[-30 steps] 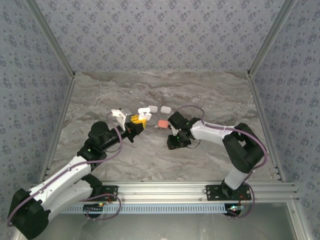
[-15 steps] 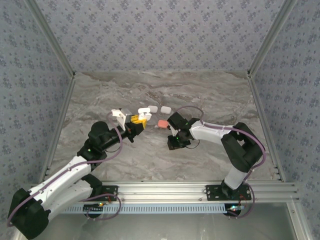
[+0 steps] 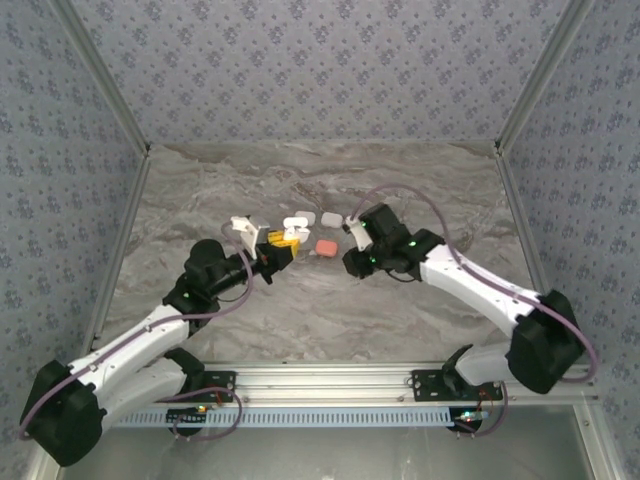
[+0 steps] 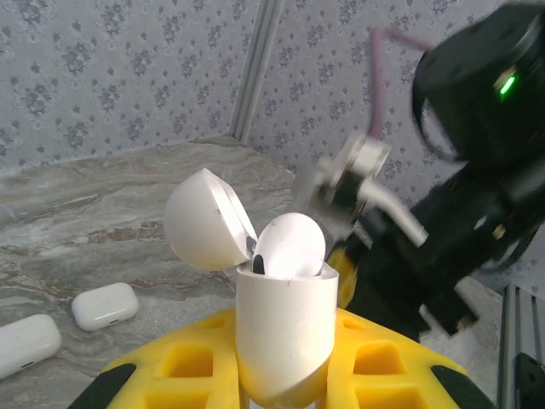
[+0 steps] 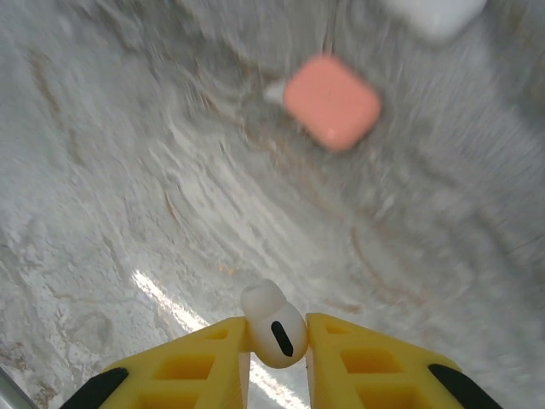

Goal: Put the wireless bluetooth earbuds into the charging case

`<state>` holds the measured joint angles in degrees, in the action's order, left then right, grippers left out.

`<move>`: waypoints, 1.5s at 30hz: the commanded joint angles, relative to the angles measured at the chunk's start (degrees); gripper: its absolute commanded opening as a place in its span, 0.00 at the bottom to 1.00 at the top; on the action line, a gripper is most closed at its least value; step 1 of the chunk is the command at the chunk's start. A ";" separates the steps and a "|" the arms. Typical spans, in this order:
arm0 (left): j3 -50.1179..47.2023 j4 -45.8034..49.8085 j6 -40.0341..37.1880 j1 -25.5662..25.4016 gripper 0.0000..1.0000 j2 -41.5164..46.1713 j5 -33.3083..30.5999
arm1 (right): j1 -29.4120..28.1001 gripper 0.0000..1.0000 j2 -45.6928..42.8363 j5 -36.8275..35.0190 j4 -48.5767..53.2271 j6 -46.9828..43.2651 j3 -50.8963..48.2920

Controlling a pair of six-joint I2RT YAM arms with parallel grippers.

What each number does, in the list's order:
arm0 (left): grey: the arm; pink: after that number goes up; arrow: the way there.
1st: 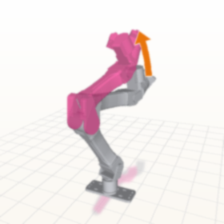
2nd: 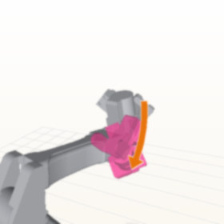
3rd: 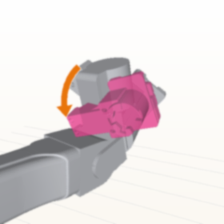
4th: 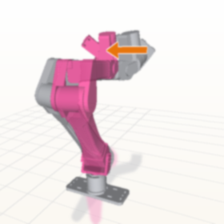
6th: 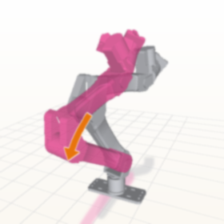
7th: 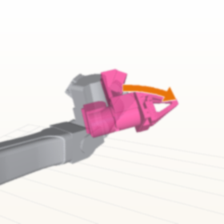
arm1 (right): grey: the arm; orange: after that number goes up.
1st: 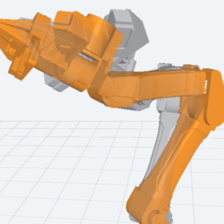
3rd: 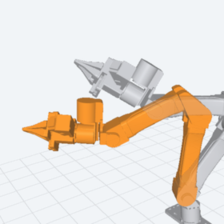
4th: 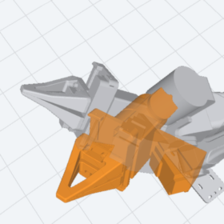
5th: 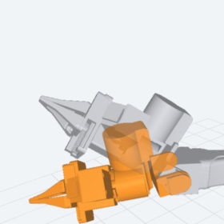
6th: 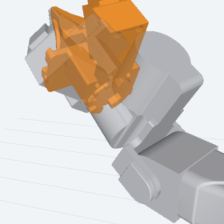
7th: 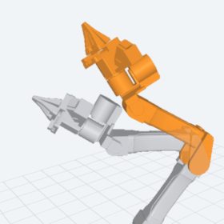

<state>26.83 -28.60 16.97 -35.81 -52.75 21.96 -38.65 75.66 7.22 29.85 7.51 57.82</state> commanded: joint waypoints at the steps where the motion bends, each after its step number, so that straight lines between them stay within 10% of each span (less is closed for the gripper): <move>1: 1.47 -5.14 1.48 -0.45 0.00 -0.97 3.95 | 1.12 0.25 -5.00 -1.05 2.47 -9.43 4.76; 17: 4.80 -8.50 3.95 -1.06 0.00 -6.46 13.80 | -2.71 0.26 -11.10 -0.88 -5.72 -26.40 12.67; 45: 5.51 -7.35 3.20 -1.48 0.00 -6.83 13.94 | -7.50 0.26 -7.02 -1.18 -3.44 -30.01 11.96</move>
<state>30.09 -33.69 20.47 -36.88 -59.37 35.16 -45.69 68.58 6.26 25.15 -21.52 68.73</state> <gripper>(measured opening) 0.190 0.256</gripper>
